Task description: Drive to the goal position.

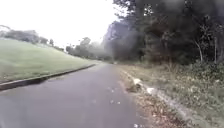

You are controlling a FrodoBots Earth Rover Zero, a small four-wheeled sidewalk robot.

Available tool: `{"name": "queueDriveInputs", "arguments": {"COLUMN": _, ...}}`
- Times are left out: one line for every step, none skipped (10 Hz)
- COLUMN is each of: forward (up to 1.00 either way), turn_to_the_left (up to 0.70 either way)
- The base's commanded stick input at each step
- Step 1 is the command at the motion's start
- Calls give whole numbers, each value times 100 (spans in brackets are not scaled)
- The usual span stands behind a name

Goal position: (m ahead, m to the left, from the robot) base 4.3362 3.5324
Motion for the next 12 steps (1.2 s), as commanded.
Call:
{"name": "queueDriveInputs", "arguments": {"forward": 70, "turn_to_the_left": 0}}
{"name": "queueDriveInputs", "arguments": {"forward": 70, "turn_to_the_left": 0}}
{"name": "queueDriveInputs", "arguments": {"forward": 70, "turn_to_the_left": 0}}
{"name": "queueDriveInputs", "arguments": {"forward": 70, "turn_to_the_left": 0}}
{"name": "queueDriveInputs", "arguments": {"forward": 70, "turn_to_the_left": 0}}
{"name": "queueDriveInputs", "arguments": {"forward": 70, "turn_to_the_left": 0}}
{"name": "queueDriveInputs", "arguments": {"forward": 70, "turn_to_the_left": 0}}
{"name": "queueDriveInputs", "arguments": {"forward": 70, "turn_to_the_left": 0}}
{"name": "queueDriveInputs", "arguments": {"forward": 70, "turn_to_the_left": 0}}
{"name": "queueDriveInputs", "arguments": {"forward": 70, "turn_to_the_left": 0}}
{"name": "queueDriveInputs", "arguments": {"forward": 70, "turn_to_the_left": -10}}
{"name": "queueDriveInputs", "arguments": {"forward": 70, "turn_to_the_left": -21}}
